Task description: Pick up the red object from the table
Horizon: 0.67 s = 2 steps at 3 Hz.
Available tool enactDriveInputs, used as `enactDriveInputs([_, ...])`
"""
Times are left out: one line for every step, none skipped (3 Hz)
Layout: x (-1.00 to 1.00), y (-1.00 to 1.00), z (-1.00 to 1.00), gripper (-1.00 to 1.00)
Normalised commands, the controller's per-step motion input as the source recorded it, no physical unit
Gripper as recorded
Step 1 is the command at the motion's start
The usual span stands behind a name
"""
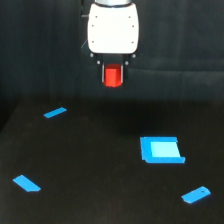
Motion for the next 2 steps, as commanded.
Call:
enactDriveInputs([0.06, -0.02, 0.07, -0.91])
enactDriveInputs([0.03, 0.05, -0.04, -0.9])
